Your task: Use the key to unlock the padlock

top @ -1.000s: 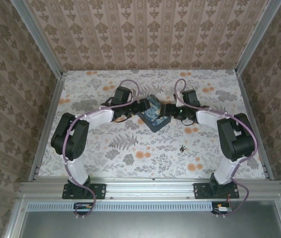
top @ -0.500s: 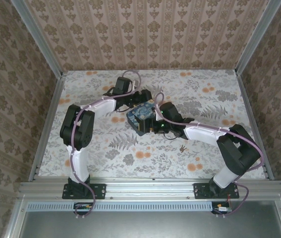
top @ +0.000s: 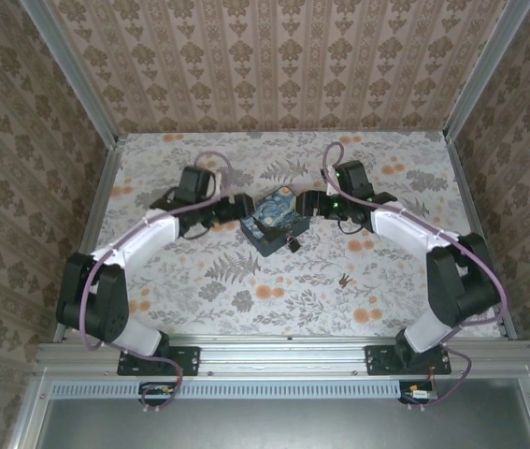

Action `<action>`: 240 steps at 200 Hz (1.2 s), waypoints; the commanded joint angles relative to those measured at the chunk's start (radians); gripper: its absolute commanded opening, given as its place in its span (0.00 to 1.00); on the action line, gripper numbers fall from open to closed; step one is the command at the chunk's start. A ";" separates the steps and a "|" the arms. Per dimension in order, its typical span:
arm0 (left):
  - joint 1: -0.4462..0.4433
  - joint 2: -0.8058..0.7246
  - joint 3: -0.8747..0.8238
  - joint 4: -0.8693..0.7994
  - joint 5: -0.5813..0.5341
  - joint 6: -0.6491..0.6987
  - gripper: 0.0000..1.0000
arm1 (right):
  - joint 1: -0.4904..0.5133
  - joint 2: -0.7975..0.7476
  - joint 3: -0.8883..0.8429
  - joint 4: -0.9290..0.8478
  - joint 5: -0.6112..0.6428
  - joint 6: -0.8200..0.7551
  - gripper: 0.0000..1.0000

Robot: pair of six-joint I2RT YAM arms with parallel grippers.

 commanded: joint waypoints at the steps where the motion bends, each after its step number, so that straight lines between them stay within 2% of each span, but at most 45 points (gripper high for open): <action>1: -0.049 -0.033 -0.087 0.047 0.032 -0.090 0.92 | -0.005 0.089 0.076 -0.027 0.002 -0.065 0.82; 45: -0.078 0.034 -0.075 0.158 0.045 -0.133 0.92 | -0.004 0.181 0.121 0.006 -0.074 -0.054 0.79; 88: -0.047 0.127 -0.033 0.234 0.093 -0.141 0.92 | -0.005 0.102 0.009 0.044 -0.146 -0.034 0.78; 144: -0.012 0.240 0.081 0.253 0.128 -0.116 0.91 | 0.016 0.013 -0.122 0.115 -0.164 0.041 0.77; 148: 0.017 0.249 0.091 0.250 0.130 -0.114 0.91 | 0.018 0.013 -0.122 0.112 -0.158 0.040 0.77; 180: 0.038 0.275 0.122 0.230 0.128 -0.105 0.90 | 0.001 0.011 -0.074 0.002 -0.026 -0.021 0.78; 219: 0.038 0.278 0.151 0.213 0.164 -0.087 0.90 | -0.026 0.081 0.032 -0.040 -0.041 -0.087 0.79; 240: 0.032 0.265 0.154 0.149 0.126 -0.085 0.90 | -0.025 0.120 0.079 -0.038 -0.054 -0.098 0.78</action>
